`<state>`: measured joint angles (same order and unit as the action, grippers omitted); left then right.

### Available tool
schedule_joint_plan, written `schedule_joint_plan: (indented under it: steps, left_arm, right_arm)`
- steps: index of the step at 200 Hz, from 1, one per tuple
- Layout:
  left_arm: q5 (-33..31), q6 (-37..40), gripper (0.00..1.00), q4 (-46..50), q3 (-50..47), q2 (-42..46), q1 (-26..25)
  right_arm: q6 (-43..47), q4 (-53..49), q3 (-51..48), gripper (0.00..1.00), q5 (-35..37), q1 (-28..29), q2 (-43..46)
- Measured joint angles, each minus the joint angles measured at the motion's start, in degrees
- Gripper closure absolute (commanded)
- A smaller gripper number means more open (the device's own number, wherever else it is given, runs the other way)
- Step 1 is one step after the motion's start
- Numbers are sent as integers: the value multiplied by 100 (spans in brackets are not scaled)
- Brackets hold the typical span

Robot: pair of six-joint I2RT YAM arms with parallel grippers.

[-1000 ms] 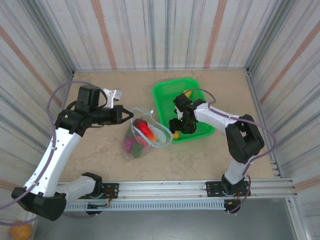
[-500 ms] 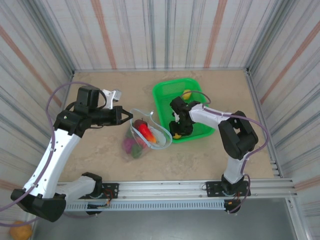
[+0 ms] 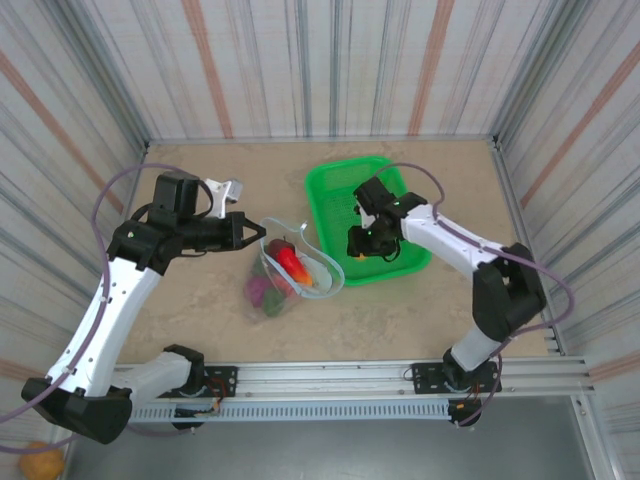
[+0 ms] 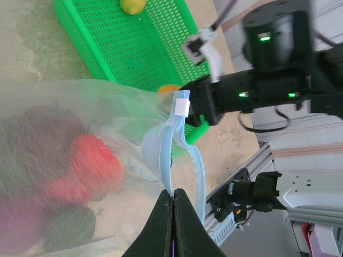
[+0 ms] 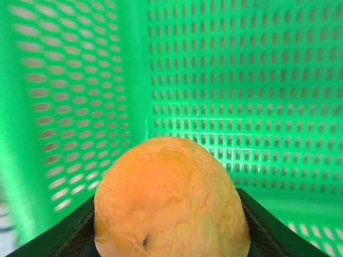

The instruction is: Place the food in the zip-top bag and seal the zipper

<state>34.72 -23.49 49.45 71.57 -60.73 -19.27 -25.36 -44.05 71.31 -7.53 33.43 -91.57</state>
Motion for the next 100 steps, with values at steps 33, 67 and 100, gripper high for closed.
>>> schedule_joint_plan:
  steps: [33, 67, 100]
  left_arm:
    - [76, -101, 100, -26, 0, 0, 0]
    - [199, -203, 100, -66, 0, -24, 0]
    - [345, -293, 100, -214, 0, -68, 0]
  right_arm:
    - [109, -94, 468, 49, 22, 138, 1241]
    - [319, 96, 619, 48, -131, 957, 2240]
    - [490, 308, 509, 49, -122, 1672, 2277]
